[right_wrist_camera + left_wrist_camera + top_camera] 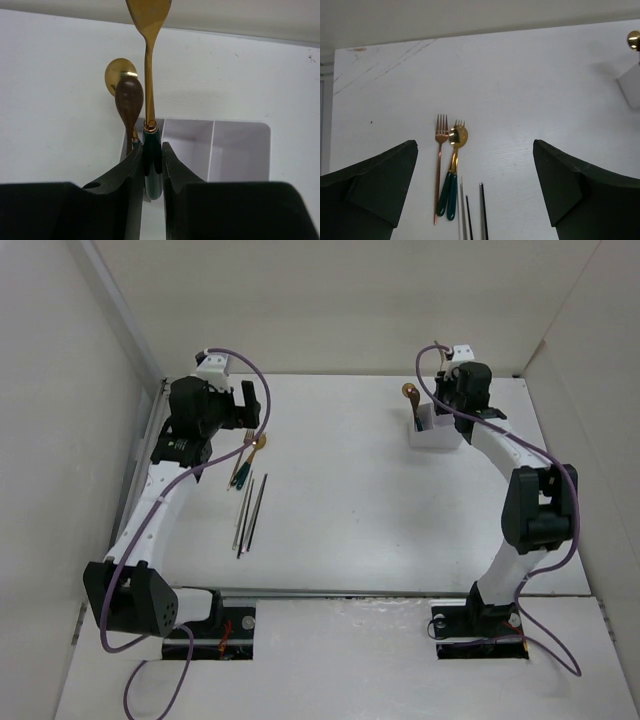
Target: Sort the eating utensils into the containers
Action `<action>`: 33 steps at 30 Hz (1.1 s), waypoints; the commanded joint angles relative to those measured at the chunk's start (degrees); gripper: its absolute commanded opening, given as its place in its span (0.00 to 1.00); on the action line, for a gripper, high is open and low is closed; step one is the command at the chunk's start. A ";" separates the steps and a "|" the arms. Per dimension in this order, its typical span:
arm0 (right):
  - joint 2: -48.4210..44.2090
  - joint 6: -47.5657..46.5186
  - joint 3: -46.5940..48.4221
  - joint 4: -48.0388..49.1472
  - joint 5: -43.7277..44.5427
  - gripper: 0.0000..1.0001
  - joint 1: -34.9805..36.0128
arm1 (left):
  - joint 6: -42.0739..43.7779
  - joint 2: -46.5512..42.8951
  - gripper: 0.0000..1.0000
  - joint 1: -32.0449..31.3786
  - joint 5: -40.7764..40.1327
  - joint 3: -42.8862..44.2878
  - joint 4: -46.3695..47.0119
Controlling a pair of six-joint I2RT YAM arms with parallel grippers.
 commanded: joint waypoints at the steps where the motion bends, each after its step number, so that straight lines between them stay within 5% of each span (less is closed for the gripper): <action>1: 1.17 -2.94 1.63 0.98 2.90 0.00 -0.89 | 1.17 1.04 1.00 0.83 -4.88 0.17 -1.14; 15: 8.21 -4.00 4.80 -3.50 8.62 0.00 -1.94 | 1.70 4.30 1.00 3.02 -4.88 -1.06 -0.71; 23: 8.74 -3.38 4.80 -5.17 5.46 0.35 -1.94 | 2.23 4.84 1.00 3.02 -5.57 -2.19 0.52; 30: 7.69 -2.24 4.80 -5.69 4.84 0.44 -1.94 | 2.84 4.23 1.00 3.02 -7.33 -5.19 -0.01; 33: 5.51 -1.71 4.80 -5.70 3.09 0.44 -1.94 | 4.33 4.22 0.83 3.64 -7.34 -6.85 -0.01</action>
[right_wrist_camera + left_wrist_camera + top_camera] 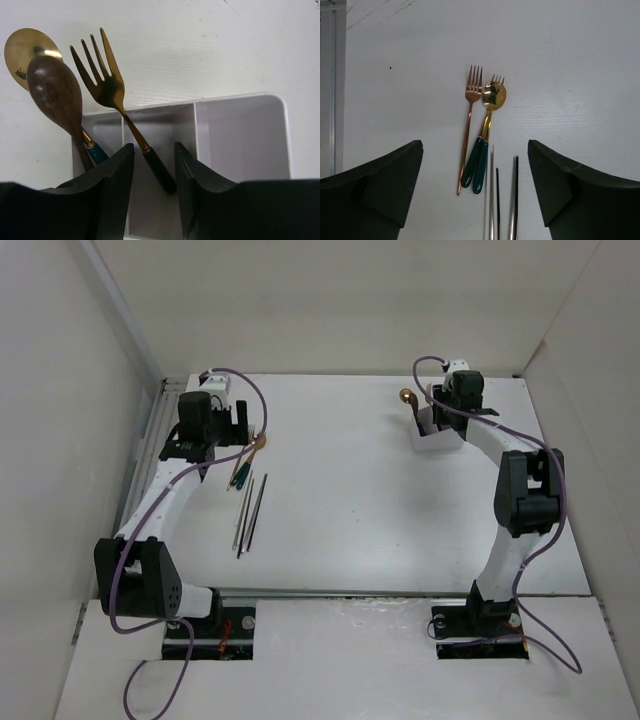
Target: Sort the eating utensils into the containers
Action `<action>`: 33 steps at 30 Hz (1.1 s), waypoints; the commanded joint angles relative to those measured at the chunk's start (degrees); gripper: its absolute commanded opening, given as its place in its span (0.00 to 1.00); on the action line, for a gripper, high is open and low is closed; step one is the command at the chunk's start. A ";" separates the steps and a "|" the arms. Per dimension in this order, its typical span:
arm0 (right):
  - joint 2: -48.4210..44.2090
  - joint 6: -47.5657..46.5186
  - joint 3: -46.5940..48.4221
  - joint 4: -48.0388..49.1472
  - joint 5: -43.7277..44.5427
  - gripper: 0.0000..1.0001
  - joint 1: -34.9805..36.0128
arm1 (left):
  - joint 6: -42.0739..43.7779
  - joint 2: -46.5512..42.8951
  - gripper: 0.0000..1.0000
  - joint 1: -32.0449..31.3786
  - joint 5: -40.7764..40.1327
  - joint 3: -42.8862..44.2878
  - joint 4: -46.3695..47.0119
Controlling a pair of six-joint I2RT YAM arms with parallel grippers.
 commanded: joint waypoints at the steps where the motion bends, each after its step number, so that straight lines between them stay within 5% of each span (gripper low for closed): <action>1: -3.75 1.74 1.82 -0.58 -2.73 0.44 -0.48 | 1.78 -0.92 0.78 1.34 -0.96 -1.94 1.63; 4: -5.42 3.67 1.82 -0.58 -2.13 0.43 -0.48 | 1.78 -0.92 0.61 2.48 -0.96 -1.94 0.58; 20: -3.14 7.46 1.74 -7.79 -5.02 0.34 -0.48 | 2.40 -1.44 0.61 2.49 2.12 -2.47 1.63; 33: 1.17 11.67 5.25 -8.41 0.85 0.09 2.59 | 2.40 -2.50 0.60 2.49 1.59 -4.84 2.16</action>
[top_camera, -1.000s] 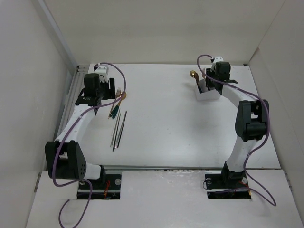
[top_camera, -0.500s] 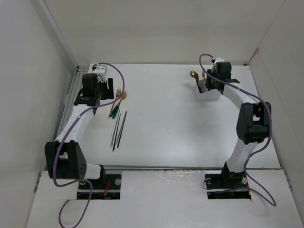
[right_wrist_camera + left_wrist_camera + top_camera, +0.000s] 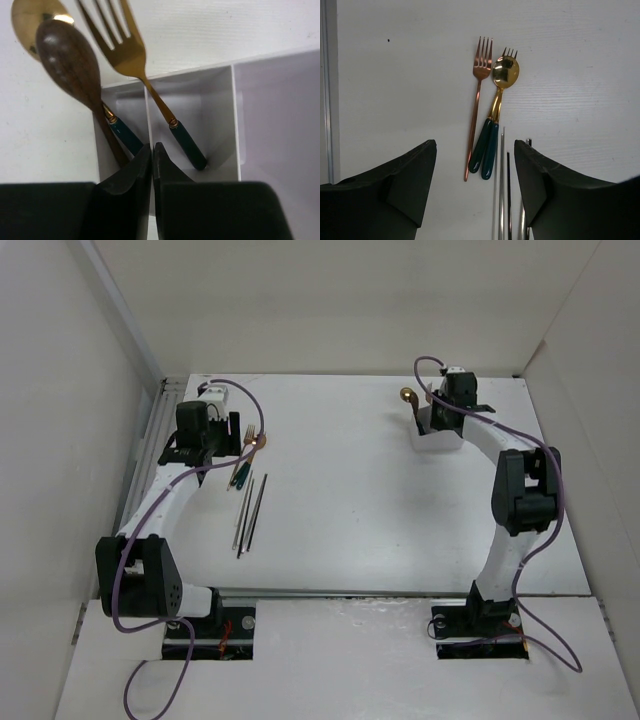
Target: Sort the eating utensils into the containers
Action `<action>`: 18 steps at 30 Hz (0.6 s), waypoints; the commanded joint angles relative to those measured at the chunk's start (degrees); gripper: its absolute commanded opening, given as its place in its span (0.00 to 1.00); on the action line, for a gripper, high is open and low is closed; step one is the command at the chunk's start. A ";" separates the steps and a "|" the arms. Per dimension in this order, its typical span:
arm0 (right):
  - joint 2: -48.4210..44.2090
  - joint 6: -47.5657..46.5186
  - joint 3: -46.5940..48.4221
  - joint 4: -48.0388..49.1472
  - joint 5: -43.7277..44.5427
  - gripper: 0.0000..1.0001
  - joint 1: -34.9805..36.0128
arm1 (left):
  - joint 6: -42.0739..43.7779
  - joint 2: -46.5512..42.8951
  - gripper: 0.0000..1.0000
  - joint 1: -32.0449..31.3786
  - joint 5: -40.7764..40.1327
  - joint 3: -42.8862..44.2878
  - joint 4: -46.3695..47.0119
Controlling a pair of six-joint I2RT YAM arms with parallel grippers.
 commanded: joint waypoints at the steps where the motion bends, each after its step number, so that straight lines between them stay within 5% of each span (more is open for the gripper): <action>1: 0.38 2.65 2.98 0.18 3.53 0.07 1.61 | 0.49 -2.48 0.60 0.06 0.13 -0.75 2.14; 4: 0.38 3.79 3.51 0.18 6.34 0.00 2.23 | 0.49 -3.00 0.60 0.06 0.13 -0.76 2.14; 14: 1.52 1.95 4.74 0.71 7.31 0.00 2.76 | 0.49 -3.00 0.60 0.06 0.13 -1.82 2.66; 18: 1.52 -0.16 4.74 0.71 4.95 0.17 2.76 | 0.49 -3.00 0.69 0.06 -0.40 -2.34 3.19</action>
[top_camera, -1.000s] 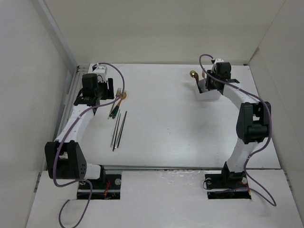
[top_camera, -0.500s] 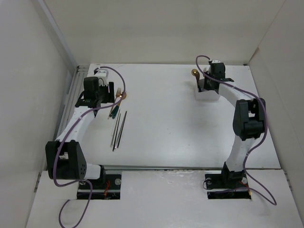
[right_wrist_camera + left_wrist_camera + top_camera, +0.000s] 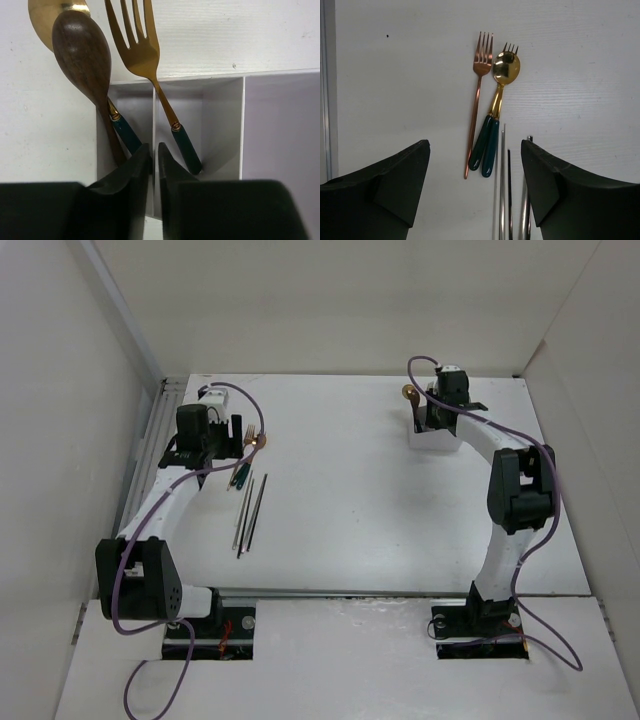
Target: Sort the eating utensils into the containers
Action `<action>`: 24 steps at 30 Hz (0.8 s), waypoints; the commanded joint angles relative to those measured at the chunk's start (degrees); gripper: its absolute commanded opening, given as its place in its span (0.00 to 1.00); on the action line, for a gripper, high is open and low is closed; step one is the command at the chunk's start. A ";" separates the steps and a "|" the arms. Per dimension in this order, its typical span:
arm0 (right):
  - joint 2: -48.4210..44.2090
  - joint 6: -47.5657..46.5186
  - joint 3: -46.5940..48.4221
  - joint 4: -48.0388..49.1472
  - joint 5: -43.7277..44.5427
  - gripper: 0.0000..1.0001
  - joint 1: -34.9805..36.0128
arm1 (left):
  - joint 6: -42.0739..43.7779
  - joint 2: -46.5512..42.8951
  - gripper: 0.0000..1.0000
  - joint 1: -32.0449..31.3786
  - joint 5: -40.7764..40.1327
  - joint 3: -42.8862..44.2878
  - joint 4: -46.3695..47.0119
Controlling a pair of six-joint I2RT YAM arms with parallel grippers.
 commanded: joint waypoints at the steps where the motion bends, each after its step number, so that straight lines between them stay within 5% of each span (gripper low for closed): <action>1: -0.38 -2.11 2.53 2.07 -1.29 0.21 0.46 | 0.41 -2.30 0.71 0.06 -0.33 -1.51 2.43; 6: -1.79 -3.25 2.00 2.07 -0.68 0.35 0.46 | 1.72 -2.30 0.76 0.06 -0.33 -3.27 3.66; 11: -7.75 -4.49 2.52 2.07 -0.15 0.41 0.99 | 5.50 2.07 0.49 0.06 -0.33 -2.23 4.80; 15: -12.14 -6.24 3.06 2.07 0.99 0.43 2.04 | 9.80 10.40 0.37 0.06 -0.33 6.19 1.64; 24: -17.17 -8.53 2.01 2.59 2.23 0.46 4.24 | 15.00 27.92 0.45 0.06 -0.33 19.66 -3.19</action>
